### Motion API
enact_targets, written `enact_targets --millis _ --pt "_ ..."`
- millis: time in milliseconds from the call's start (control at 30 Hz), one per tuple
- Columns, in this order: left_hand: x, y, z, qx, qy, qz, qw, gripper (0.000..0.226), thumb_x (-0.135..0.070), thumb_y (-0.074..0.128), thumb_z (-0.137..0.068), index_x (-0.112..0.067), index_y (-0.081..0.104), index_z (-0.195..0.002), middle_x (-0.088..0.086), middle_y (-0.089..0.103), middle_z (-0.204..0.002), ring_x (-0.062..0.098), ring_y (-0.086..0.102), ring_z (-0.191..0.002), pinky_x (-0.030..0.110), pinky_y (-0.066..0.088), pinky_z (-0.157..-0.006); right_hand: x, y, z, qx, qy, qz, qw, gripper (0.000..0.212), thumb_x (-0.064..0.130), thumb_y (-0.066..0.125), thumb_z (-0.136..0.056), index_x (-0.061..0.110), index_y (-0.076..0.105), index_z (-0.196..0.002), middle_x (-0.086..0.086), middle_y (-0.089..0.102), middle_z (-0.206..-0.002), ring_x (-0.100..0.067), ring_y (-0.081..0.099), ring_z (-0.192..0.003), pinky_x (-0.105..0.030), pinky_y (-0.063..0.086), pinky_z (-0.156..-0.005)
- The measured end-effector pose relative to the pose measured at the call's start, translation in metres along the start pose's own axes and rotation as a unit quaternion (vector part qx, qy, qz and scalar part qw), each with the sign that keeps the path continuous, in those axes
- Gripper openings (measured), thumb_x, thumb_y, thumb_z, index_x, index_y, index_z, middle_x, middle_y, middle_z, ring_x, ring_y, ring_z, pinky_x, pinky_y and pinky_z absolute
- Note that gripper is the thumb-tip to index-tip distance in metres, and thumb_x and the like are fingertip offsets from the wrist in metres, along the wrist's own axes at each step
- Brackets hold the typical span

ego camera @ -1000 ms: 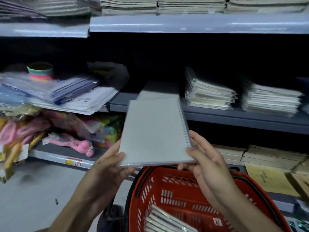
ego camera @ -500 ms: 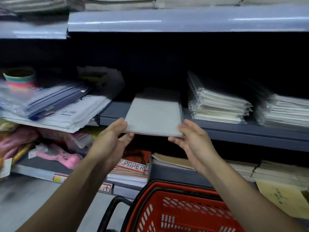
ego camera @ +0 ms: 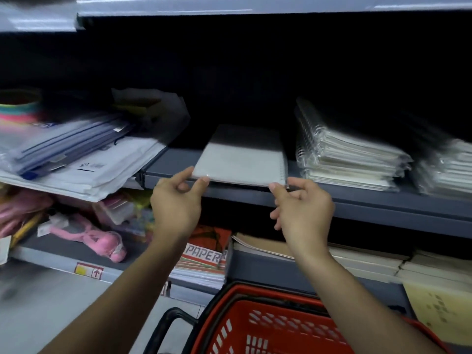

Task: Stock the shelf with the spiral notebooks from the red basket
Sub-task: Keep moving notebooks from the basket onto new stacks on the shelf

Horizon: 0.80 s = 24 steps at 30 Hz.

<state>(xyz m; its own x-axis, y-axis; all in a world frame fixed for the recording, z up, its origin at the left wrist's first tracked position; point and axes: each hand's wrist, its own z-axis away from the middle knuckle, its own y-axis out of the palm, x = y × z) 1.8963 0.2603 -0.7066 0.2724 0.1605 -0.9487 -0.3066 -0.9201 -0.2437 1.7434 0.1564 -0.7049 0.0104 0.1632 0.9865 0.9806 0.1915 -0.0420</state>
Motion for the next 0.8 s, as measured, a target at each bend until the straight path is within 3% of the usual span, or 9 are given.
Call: enact_targets --millis 67,100,200,267,367,500,667,800 --pt "-0.007 0.012 -0.009 -0.003 -0.009 -0.005 1.0 0.047 -0.036 0.075 -0.088 -0.022 0.066 -0.131 0.007 0.057 -0.081 0.007 0.053 -0.066 0.016 0.046 -0.071 0.0 0.008 -0.013 -0.015 0.005 0.008 1.0 0.03 0.024 0.075 -0.09 0.013 0.067 -0.117 -0.005 0.067 -0.054 -0.013 0.058 -0.037 -0.028 0.049 -0.044" --pt "-0.009 0.018 -0.012 -0.005 -0.013 0.004 1.0 0.048 -0.035 0.075 -0.089 -0.02 0.064 -0.133 0.003 0.055 -0.078 0.003 0.05 -0.063 0.015 0.045 -0.072 0.001 0.011 -0.019 -0.019 0.012 0.004 1.0 0.031 0.023 0.075 -0.091 0.013 0.067 -0.119 -0.005 0.067 -0.055 -0.015 0.058 -0.037 -0.027 0.047 -0.04" --pt "-0.011 0.028 -0.014 -0.001 -0.024 0.054 0.998 0.051 -0.031 0.073 -0.091 -0.018 0.059 -0.138 -0.006 0.051 -0.072 0.003 0.053 -0.065 0.033 0.052 -0.096 0.0 0.014 -0.026 -0.022 0.017 -0.013 1.0 0.035 0.02 0.073 -0.092 0.014 0.064 -0.126 -0.005 0.066 -0.054 -0.02 0.061 -0.038 -0.026 0.046 -0.037" --pt "-0.011 0.027 -0.006 0.009 -0.018 0.083 0.996 0.051 -0.032 0.072 -0.091 -0.023 0.056 -0.139 -0.003 0.055 -0.075 0.012 0.059 -0.071 0.047 0.054 -0.099 -0.002 0.01 -0.021 -0.016 0.003 -0.012 1.0 0.041 0.024 0.072 -0.093 0.016 0.061 -0.132 -0.004 0.065 -0.05 -0.022 0.063 -0.039 -0.03 0.052 -0.044" --pt "-0.013 0.017 0.017 0.017 -0.005 0.091 0.996 0.039 -0.034 0.071 -0.091 -0.03 0.059 -0.129 -0.002 0.061 -0.081 0.014 0.061 -0.074 0.04 0.057 -0.087 0.001 -0.007 -0.006 -0.002 -0.024 -0.008 1.0 0.048 0.032 0.071 -0.093 0.019 0.058 -0.137 -0.001 0.069 -0.055 -0.022 0.066 -0.042 -0.039 0.061 -0.06" --pt "-0.024 -0.005 0.054 0.045 -0.042 0.132 0.989 0.031 -0.029 0.072 -0.091 -0.025 0.065 -0.121 0.0 0.059 -0.074 0.008 0.055 -0.058 0.022 0.052 -0.056 0.015 -0.044 0.022 0.041 -0.018 0.001 0.999 0.044 0.033 0.071 -0.092 0.022 0.06 -0.133 -0.007 0.071 -0.063 -0.022 0.068 -0.049 -0.036 0.061 -0.058" --pt "-0.019 -0.029 0.11 0.076 -0.072 0.14 0.985 0.017 -0.023 0.073 -0.09 -0.02 0.07 -0.107 0.005 0.065 -0.073 0.012 0.057 -0.056 0.028 0.05 -0.056 0.008 -0.107 0.07 0.132 0.022 0.051 0.99 0.023 0.027 0.071 -0.093 0.024 0.066 -0.116 -0.014 0.068 -0.067 -0.025 0.068 -0.053 -0.04 0.06 -0.051" --pt "0.01 -0.031 0.156 0.129 -0.122 0.092 0.98 0.01 -0.019 0.073 -0.09 -0.017 0.071 -0.099 0.001 0.063 -0.069 0.008 0.057 -0.053 0.026 0.051 -0.056 -0.032 -0.159 0.116 0.166 0.141 0.073 0.973 0.015 0.024 0.071 -0.092 0.022 0.068 -0.107 -0.017 0.07 -0.068 -0.026 0.065 -0.051 -0.036 0.057 -0.049"
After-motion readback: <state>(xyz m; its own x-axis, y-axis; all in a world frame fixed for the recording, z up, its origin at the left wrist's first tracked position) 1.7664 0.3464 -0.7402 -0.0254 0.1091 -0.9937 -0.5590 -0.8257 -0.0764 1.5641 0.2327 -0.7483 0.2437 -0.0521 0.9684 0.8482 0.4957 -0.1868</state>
